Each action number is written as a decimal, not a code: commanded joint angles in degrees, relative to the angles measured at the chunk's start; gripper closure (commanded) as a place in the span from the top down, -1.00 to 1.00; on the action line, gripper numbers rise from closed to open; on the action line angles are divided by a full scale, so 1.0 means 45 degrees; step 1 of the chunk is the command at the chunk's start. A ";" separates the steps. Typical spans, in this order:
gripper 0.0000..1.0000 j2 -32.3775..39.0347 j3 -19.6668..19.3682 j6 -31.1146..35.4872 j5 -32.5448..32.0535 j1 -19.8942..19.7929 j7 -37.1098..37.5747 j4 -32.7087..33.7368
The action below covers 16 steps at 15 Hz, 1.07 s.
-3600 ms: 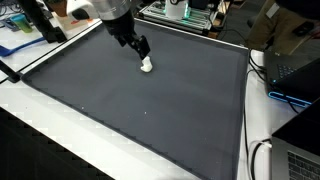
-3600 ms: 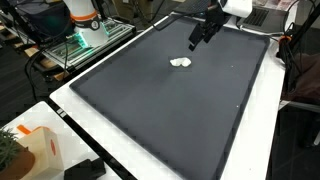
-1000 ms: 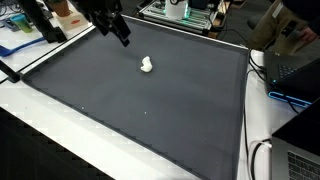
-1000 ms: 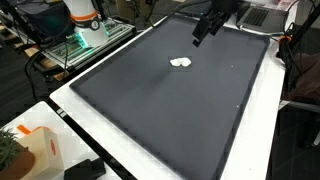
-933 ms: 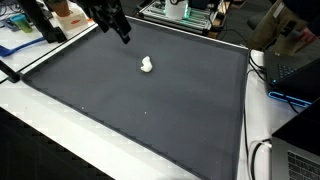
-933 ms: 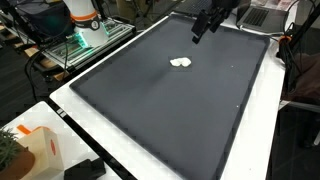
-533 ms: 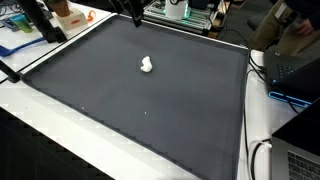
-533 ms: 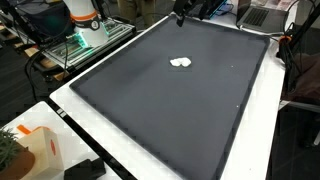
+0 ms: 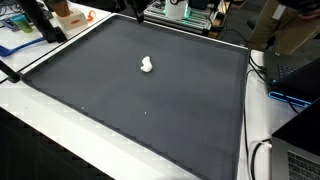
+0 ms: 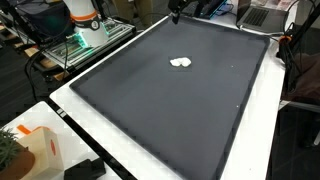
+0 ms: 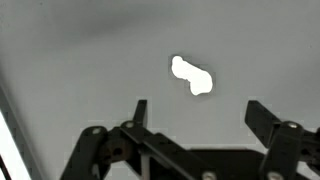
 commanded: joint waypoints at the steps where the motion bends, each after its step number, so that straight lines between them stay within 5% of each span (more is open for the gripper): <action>1: 1.00 0.0005 0.0030 -0.0038 -0.0007 -0.0031 0.0006 0.0030; 11: 1.00 -0.4923 0.0687 0.4258 0.2143 0.0028 -0.1038 -0.6725; 16: 1.00 -0.8331 0.1768 0.5616 0.0044 0.0059 0.0377 -1.0029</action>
